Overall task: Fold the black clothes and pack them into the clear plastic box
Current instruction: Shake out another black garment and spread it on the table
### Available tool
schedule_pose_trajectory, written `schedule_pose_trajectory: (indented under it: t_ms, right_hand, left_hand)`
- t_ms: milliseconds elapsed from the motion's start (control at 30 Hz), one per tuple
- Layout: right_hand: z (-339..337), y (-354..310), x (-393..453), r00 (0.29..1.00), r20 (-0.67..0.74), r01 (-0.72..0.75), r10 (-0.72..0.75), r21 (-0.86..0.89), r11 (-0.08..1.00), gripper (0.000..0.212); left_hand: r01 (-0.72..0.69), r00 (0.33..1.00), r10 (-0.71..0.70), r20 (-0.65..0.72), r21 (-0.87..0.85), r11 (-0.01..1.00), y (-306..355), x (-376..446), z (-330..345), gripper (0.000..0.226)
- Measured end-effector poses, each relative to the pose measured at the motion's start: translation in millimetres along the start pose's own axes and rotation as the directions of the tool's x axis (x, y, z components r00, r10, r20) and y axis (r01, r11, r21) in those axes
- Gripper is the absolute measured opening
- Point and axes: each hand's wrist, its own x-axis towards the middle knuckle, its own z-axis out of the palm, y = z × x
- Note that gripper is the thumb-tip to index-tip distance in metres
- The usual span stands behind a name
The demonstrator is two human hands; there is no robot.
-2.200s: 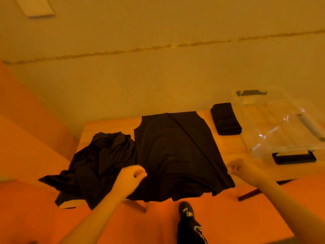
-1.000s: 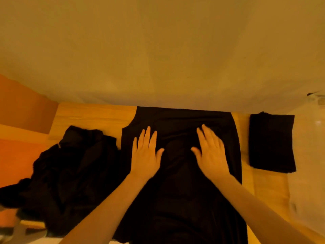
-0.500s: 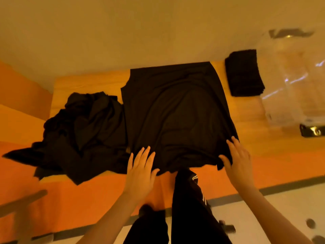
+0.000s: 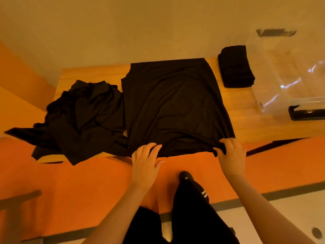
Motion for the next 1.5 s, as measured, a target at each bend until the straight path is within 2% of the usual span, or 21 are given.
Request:
schedule_pose_trajectory:
  t_ms: [100, 200, 300, 367, 433, 467, 500, 533, 567, 600, 700, 800, 900, 1000, 1067, 1167, 1233, 1300, 1400, 1433, 1500]
  right_hand:
    - [-11, 16, 9, 0.989, 0.034, 0.141, -0.144, 0.063, 0.988, 0.009]
    - [-32, 27, 12, 0.982, 0.049, 0.178, -0.18, 0.049, 0.983, 0.014]
    - [-45, 35, 5, 0.937, 0.173, 0.299, -0.302, 0.045, 0.953, 0.019]
    - [-47, 37, 0, 0.952, 0.253, 0.134, -0.171, 0.157, 0.978, 0.017]
    - [-43, 41, -2, 0.935, 0.336, -0.219, 0.111, 0.306, 0.926, 0.016]
    - [-38, 45, -2, 0.91, 0.353, -0.341, 0.218, 0.336, 0.878, 0.02]
    - [-33, 50, -1, 0.872, 0.376, -0.447, 0.313, 0.353, 0.822, 0.031]
    - [-28, 52, 0, 0.826, 0.414, -0.54, 0.383, 0.386, 0.748, 0.043]
    - [-25, 51, 2, 0.781, 0.465, -0.612, 0.417, 0.435, 0.661, 0.053]
    - [-22, 49, 4, 0.75, 0.517, -0.654, 0.412, 0.488, 0.578, 0.059]
    - [-15, 40, 7, 0.684, 0.661, -0.715, 0.309, 0.523, 0.464, 0.053]
    - [-17, 36, 10, 0.647, 0.673, -0.751, 0.359, 0.479, 0.455, 0.04]
    - [-34, 44, 13, 0.69, 0.522, -0.724, 0.502, 0.513, 0.461, 0.02]
    - [-48, 58, 10, 0.689, 0.478, -0.724, 0.545, 0.481, 0.494, 0.022]
    - [-52, 58, 8, 0.705, 0.462, -0.708, 0.538, 0.41, 0.576, 0.03]
    - [-59, 35, 19, 0.82, 0.319, -0.564, 0.474, 0.312, 0.765, 0.024]
    - [-62, 7, 35, 0.906, 0.216, -0.416, 0.365, 0.289, 0.862, 0.021]
    - [-53, -22, 61, 0.967, 0.165, -0.231, 0.192, 0.262, 0.937, 0.028]
    - [-23, -54, 107, 0.967, 0.234, 0.064, -0.099, 0.154, 0.986, 0.042]
    - [-11, -62, 123, 0.945, 0.285, 0.132, -0.158, 0.108, 0.985, 0.047]
    - [13, -69, 150, 0.884, 0.405, 0.26, -0.232, -0.015, 0.966, 0.056]
  left_hand:
    - [-0.079, 0.995, 0.084, -0.045, 0.103, 0.992, -16, 11, 1, 0.03]
    - [-0.086, 0.996, 0.09, -0.03, 0.122, 0.989, -31, 11, -12, 0.029]
    - [-0.177, 0.984, 0.174, 0.037, 0.14, 0.974, -39, -7, -20, 0.028]
    - [-0.17, 0.983, 0.162, 0.088, 0.094, 0.981, -45, -22, -19, 0.023]
    - [0.058, 0.995, -0.052, 0.088, -0.064, 0.996, -48, -33, -15, 0.011]
    - [0.281, 0.959, -0.268, 0.09, -0.196, 0.94, -48, -34, -15, 0.005]
    - [0.503, 0.86, -0.498, 0.113, -0.348, 0.791, -48, -32, -16, 0.007]
    - [0.652, 0.724, -0.665, 0.183, -0.493, 0.575, -45, -28, -19, 0.018]
    - [0.708, 0.63, -0.72, 0.291, -0.595, 0.379, -43, -22, -22, 0.026]
    - [0.705, 0.611, -0.699, 0.372, -0.657, 0.266, -40, -16, -24, 0.029]
    - [0.727, 0.63, -0.575, 0.521, -0.657, 0.201, -30, -4, -24, 0.024]
    - [0.739, 0.584, -0.696, 0.419, -0.629, 0.241, -19, -3, -24, 0.011]
    - [0.696, 0.554, -0.783, 0.284, -0.674, 0.248, -23, -13, -30, 0.036]
    - [0.722, 0.567, -0.769, 0.295, -0.628, 0.291, -28, -25, -34, 0.037]
    - [0.759, 0.562, -0.759, 0.328, -0.569, 0.316, -28, -25, -34, 0.037]
    - [0.781, 0.579, -0.766, 0.279, -0.461, 0.422, -27, -20, -36, 0.019]
    - [0.742, 0.635, -0.762, 0.129, -0.375, 0.555, -25, -13, -40, 0.008]
    - [0.617, 0.751, -0.659, -0.045, -0.308, 0.724, -20, 4, -44, 0.014]
    - [0.374, 0.883, -0.393, -0.255, -0.12, 0.92, -5, 55, -50, 0.024]
    - [0.284, 0.919, -0.293, -0.263, -0.074, 0.956, 0, 80, -50, 0.027]
    - [0.121, 0.986, -0.12, -0.114, 0.001, 0.993, 6, 128, -43, 0.037]
